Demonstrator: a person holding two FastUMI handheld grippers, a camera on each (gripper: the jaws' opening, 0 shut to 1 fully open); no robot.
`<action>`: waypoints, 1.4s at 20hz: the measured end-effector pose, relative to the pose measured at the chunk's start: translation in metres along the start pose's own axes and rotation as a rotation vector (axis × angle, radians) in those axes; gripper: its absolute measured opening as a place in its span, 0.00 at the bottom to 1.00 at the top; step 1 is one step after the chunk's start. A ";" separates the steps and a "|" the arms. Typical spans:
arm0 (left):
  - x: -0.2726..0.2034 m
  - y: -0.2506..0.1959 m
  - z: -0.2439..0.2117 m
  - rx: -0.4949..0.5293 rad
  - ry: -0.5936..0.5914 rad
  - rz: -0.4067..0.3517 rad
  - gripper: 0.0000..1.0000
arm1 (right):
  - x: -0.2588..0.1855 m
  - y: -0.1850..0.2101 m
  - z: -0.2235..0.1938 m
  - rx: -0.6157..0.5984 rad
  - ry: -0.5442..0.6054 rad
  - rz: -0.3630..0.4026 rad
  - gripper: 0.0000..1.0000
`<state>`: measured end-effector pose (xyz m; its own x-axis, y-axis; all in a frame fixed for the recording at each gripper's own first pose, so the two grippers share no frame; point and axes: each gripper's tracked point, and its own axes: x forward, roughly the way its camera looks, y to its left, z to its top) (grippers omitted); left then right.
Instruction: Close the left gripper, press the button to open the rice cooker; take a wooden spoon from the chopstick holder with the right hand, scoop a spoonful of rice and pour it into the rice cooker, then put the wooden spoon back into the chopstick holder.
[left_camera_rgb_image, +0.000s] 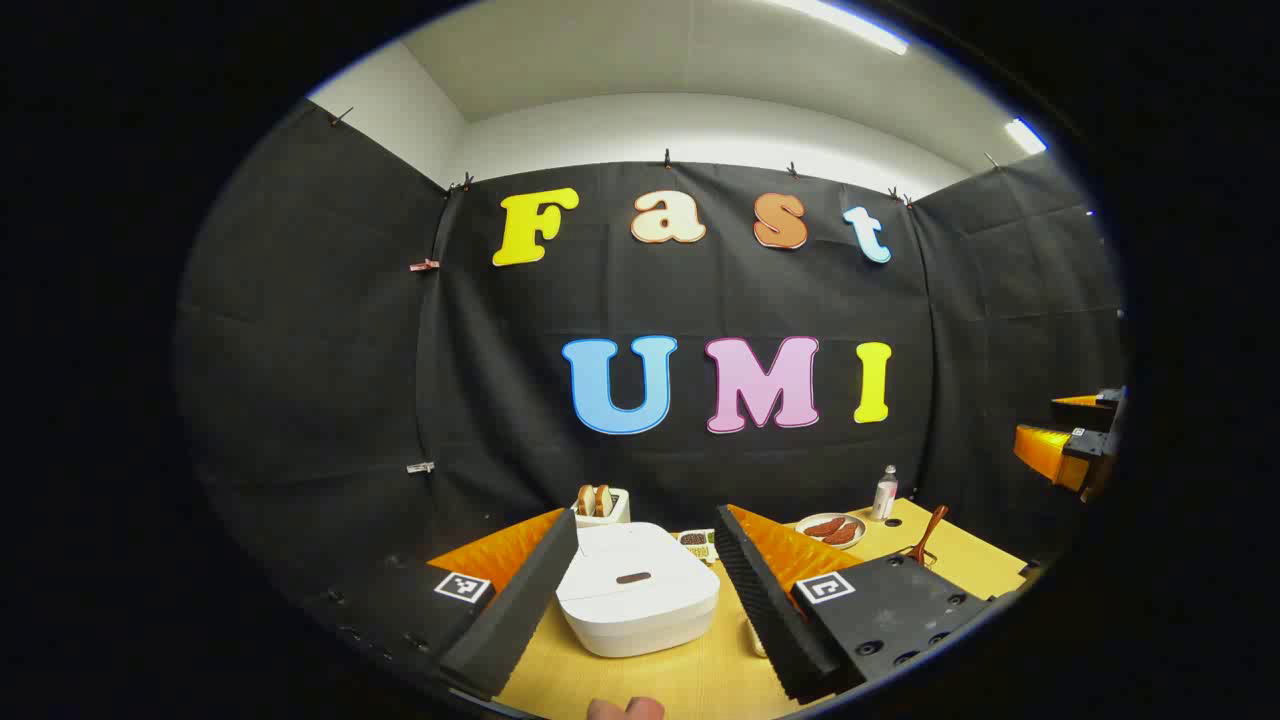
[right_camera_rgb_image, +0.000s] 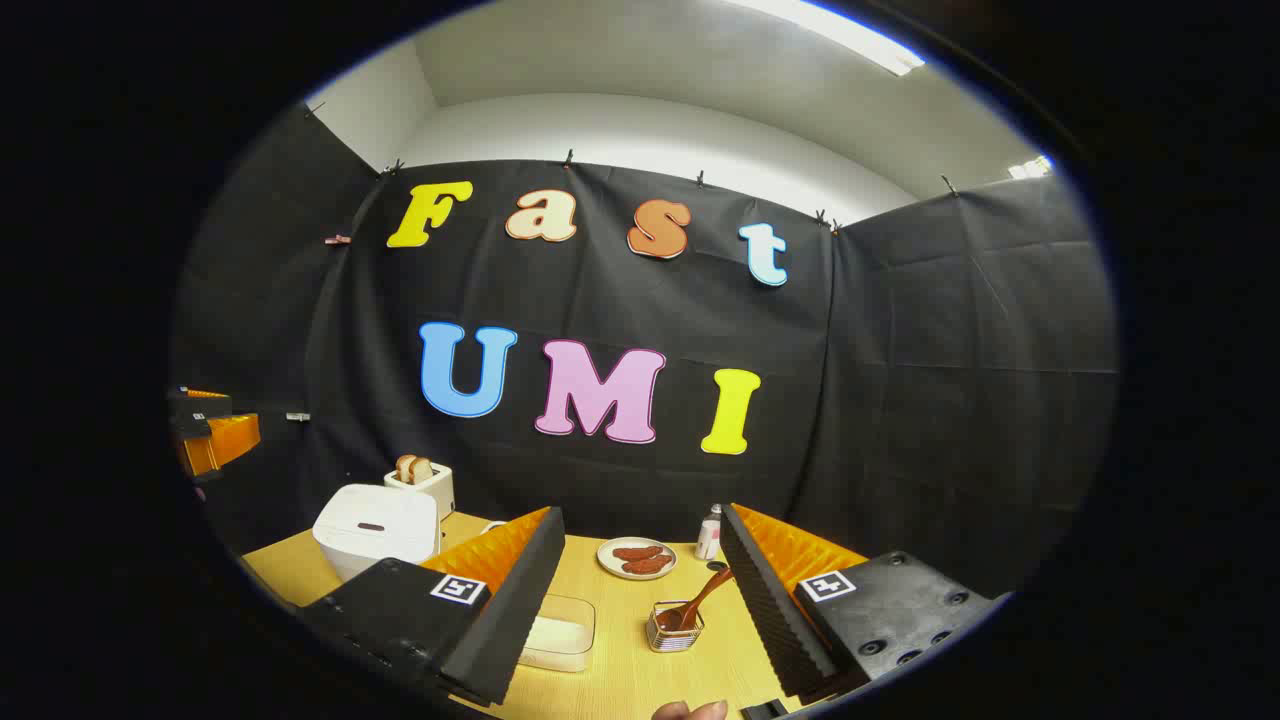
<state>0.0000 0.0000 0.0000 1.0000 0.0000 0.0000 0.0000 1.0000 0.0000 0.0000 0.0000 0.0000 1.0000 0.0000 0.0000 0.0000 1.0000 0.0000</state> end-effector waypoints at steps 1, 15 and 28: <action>0.000 -0.001 0.001 0.002 0.000 -0.002 0.95 | 0.001 -0.001 0.000 -0.001 0.000 -0.001 0.98; 0.003 0.000 -0.005 -0.006 0.009 0.002 0.95 | 0.004 0.004 0.000 -0.032 -0.008 -0.001 0.97; 0.004 -0.006 0.001 0.001 -0.020 -0.047 0.93 | -0.001 -0.004 -0.003 -0.036 -0.002 -0.033 0.98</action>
<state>0.0043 -0.0061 0.0012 0.9987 -0.0467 0.0198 0.0467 0.9989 0.0013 -0.0015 -0.0041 -0.0032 0.9994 -0.0334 0.0024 0.0335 0.9988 -0.0357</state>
